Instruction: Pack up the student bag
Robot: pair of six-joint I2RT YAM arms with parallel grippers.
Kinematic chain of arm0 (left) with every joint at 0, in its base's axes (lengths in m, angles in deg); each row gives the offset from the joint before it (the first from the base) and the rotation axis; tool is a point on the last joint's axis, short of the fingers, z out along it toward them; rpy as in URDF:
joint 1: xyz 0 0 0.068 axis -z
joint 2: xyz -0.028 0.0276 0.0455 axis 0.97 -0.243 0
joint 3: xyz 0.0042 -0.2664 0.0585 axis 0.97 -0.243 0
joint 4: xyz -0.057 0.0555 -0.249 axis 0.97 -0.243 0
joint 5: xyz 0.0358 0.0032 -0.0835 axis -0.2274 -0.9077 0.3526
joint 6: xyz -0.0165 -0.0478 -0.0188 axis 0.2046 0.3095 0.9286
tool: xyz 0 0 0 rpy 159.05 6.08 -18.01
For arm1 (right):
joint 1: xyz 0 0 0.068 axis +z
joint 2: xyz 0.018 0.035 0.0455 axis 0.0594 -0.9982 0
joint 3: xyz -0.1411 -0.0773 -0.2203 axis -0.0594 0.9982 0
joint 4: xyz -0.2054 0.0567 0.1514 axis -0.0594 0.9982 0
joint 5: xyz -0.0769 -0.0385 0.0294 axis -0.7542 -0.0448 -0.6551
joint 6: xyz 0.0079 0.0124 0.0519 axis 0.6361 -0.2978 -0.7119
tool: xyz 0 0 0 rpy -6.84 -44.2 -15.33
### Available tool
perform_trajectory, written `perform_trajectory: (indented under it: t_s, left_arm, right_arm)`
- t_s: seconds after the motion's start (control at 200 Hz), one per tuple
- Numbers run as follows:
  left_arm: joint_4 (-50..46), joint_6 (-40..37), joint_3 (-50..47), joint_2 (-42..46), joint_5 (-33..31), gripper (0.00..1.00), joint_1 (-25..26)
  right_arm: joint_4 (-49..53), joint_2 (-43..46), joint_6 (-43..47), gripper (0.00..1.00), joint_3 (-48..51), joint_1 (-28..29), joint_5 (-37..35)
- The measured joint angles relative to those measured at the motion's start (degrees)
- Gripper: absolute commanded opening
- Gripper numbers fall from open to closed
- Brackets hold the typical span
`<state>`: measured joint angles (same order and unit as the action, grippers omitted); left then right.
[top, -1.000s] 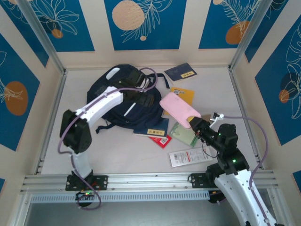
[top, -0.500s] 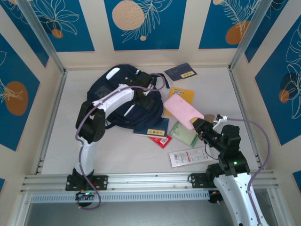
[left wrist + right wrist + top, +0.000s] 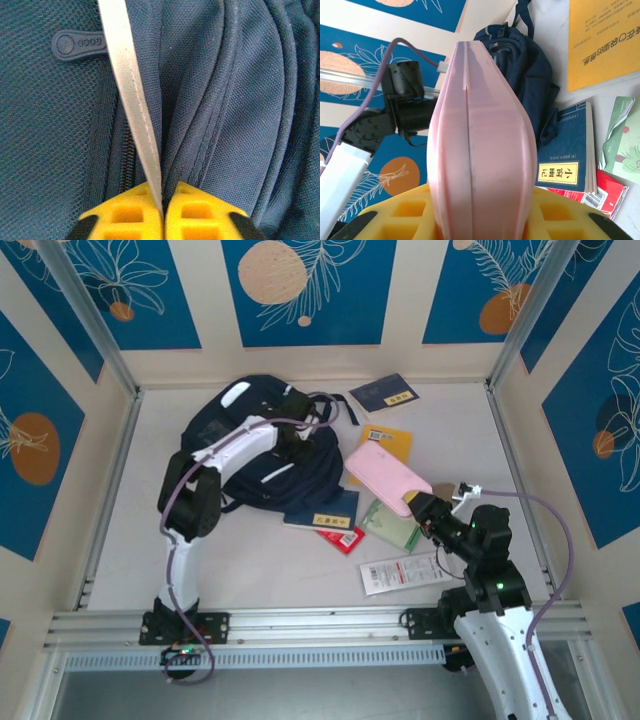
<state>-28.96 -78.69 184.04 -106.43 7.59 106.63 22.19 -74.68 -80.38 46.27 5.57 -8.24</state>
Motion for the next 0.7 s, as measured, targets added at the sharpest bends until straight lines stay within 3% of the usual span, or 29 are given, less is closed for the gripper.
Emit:
perform_trajectory:
  t_s: [0.35, 0.7]
  left_arm:
    - [-0.3, 5.2, -3.3, 17.6, 7.2, 0.04, -7.9]
    - [-5.0, 5.3, -3.4, 24.6, 12.7, 0.00, -11.0]
  right_arm:
    - [-3.4, -10.1, 2.1, 0.27, -0.1, 1.4, 5.3]
    - [-12.3, -28.0, 4.4, 0.28, -6.6, 16.2, 5.2]
